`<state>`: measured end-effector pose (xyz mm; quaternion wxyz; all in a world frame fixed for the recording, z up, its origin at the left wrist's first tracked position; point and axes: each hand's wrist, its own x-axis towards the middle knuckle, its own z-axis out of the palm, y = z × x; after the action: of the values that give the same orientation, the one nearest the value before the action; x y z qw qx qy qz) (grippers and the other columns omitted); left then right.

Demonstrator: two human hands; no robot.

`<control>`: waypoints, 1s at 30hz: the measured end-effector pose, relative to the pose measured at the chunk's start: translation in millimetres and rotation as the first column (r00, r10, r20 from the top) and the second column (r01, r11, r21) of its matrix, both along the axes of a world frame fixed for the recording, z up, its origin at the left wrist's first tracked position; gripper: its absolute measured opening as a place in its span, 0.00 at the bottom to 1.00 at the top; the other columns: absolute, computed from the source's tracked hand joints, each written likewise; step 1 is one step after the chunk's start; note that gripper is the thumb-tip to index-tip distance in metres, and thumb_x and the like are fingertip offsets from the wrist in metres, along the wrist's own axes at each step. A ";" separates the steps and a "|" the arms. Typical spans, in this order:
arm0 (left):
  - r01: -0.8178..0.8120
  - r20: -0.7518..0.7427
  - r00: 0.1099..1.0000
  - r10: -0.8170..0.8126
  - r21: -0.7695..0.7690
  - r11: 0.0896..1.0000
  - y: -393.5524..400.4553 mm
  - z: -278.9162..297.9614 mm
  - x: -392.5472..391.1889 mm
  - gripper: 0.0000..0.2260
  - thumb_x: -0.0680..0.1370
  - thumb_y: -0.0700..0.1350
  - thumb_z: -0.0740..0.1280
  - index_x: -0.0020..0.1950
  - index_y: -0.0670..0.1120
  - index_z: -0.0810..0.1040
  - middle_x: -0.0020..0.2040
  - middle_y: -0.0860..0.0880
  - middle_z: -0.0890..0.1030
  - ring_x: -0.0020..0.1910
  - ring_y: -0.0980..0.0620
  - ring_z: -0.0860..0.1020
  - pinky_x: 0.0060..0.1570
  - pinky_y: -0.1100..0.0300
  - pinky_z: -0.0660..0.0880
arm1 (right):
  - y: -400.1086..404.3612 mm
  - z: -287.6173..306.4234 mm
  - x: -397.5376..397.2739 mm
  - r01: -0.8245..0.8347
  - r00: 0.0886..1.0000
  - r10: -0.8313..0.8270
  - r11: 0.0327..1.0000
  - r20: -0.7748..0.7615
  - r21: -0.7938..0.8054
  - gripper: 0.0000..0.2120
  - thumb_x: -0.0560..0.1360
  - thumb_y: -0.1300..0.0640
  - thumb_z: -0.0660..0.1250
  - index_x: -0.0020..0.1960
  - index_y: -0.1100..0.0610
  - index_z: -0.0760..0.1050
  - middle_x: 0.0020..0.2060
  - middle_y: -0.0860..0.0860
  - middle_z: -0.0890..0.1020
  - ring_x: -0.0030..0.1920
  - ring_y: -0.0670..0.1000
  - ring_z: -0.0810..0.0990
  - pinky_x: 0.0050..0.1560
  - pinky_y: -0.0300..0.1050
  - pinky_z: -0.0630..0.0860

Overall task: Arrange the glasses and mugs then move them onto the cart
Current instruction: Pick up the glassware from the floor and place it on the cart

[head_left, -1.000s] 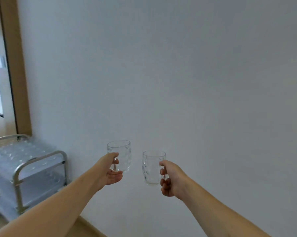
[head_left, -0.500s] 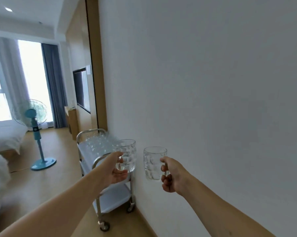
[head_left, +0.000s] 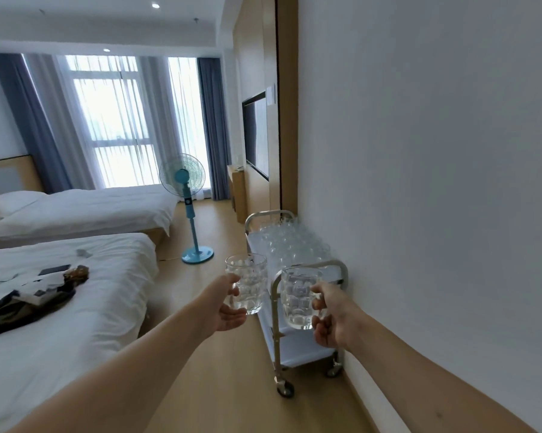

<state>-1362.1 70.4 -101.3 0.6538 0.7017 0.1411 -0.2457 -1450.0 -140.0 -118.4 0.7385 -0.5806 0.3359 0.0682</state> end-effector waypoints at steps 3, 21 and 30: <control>-0.017 0.016 1.000 0.017 -0.013 1.000 27.5 -4.4 47.2 0.13 0.81 0.52 0.64 0.49 0.42 0.73 0.48 0.34 0.78 0.45 0.39 0.78 0.46 0.50 0.80 | 24.0 -2.4 52.9 -0.015 1.000 0.015 1.000 0.012 -0.012 0.15 0.76 0.47 0.66 0.35 0.54 0.70 0.31 0.52 0.71 0.30 0.47 0.66 0.25 0.38 0.69; 0.021 -0.034 0.999 -0.022 -0.030 0.999 138.9 -33.2 290.6 0.14 0.82 0.54 0.63 0.51 0.42 0.73 0.46 0.34 0.79 0.43 0.40 0.79 0.42 0.51 0.80 | 136.1 -17.1 303.9 -0.029 0.999 0.028 0.998 -0.031 -0.049 0.16 0.74 0.48 0.65 0.32 0.54 0.67 0.30 0.52 0.71 0.29 0.48 0.67 0.28 0.39 0.70; -0.073 -0.085 0.994 0.070 -0.036 0.997 164.7 -63.0 384.2 0.16 0.81 0.57 0.64 0.49 0.43 0.73 0.49 0.34 0.80 0.43 0.40 0.80 0.40 0.52 0.82 | 153.0 -40.9 410.9 -0.070 0.994 0.065 0.996 -0.091 -0.050 0.16 0.75 0.49 0.64 0.32 0.55 0.67 0.32 0.53 0.70 0.29 0.47 0.65 0.27 0.39 0.68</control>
<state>-977.8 235.1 -164.3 0.6693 0.6722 0.1885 -0.2542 -1039.1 13.0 -159.3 0.7044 -0.6074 0.3505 0.1101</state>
